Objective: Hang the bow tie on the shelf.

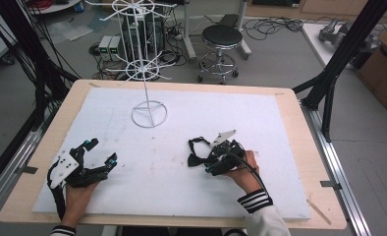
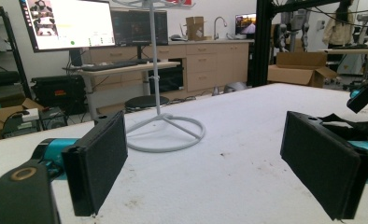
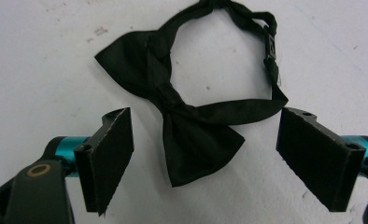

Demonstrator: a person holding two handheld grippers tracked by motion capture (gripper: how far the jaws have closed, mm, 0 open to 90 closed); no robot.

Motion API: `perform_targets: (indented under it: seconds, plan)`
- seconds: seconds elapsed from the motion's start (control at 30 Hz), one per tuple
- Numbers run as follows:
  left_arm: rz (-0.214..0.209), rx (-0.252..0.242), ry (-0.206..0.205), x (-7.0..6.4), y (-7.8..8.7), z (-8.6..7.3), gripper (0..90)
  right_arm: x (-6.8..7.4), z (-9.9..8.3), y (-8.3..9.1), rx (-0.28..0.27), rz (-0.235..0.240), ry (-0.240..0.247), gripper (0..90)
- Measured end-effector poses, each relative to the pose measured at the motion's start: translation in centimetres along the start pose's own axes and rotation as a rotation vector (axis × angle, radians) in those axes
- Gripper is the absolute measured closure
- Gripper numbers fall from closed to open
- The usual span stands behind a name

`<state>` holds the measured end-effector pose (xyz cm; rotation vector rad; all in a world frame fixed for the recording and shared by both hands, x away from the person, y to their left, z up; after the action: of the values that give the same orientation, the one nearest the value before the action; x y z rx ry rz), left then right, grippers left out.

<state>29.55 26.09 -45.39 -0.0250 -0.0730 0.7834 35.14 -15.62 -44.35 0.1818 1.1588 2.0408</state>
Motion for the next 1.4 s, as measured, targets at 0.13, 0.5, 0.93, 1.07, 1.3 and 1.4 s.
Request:
perform_targets:
  seconds: [0.13, 0.5, 0.93, 1.07, 1.3, 1.4]
  plan:
    - [0.0, 0.0, 0.0, 0.0, 0.0, 0.0, 15.1, -0.1, -0.2, -0.3, 0.015, 0.011, -0.001, 18.5]
    - [0.0, 0.002, -0.001, 0.0, 0.0, 0.0, 15.1, -0.5, -0.6, -0.6, 0.083, 0.05, -0.052, 39.7]
    - [-0.001, 0.002, -0.002, 0.0, 0.0, 0.0, 15.1, -0.6, -0.8, -0.4, 0.098, 0.055, -0.114, 54.7]
    - [0.0, 0.002, -0.003, 0.0, 0.0, 0.0, 15.1, -0.6, -0.8, -0.3, 0.098, 0.05, -0.119, 58.7]
    - [0.0, 0.002, -0.003, 0.0, 0.0, 0.0, 15.1, -0.7, -1.1, 0.1, 0.101, 0.067, -0.125, 79.1]
    - [0.0, 0.001, -0.003, 0.0, 0.0, 0.0, 15.1, -0.6, -1.1, 0.2, 0.099, 0.065, -0.13, 81.4]
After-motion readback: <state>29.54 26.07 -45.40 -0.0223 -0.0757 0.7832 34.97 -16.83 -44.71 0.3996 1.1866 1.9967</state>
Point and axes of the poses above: each handheld gripper's, and its own axes: y roughly backward along the jaws, z roughly out of its top, x roughly to its left, the point moved 3 cm from there along -y, roughly forward along the jaws, and after that the axes turned 11 degrees about -z, right-handed, at the moved point
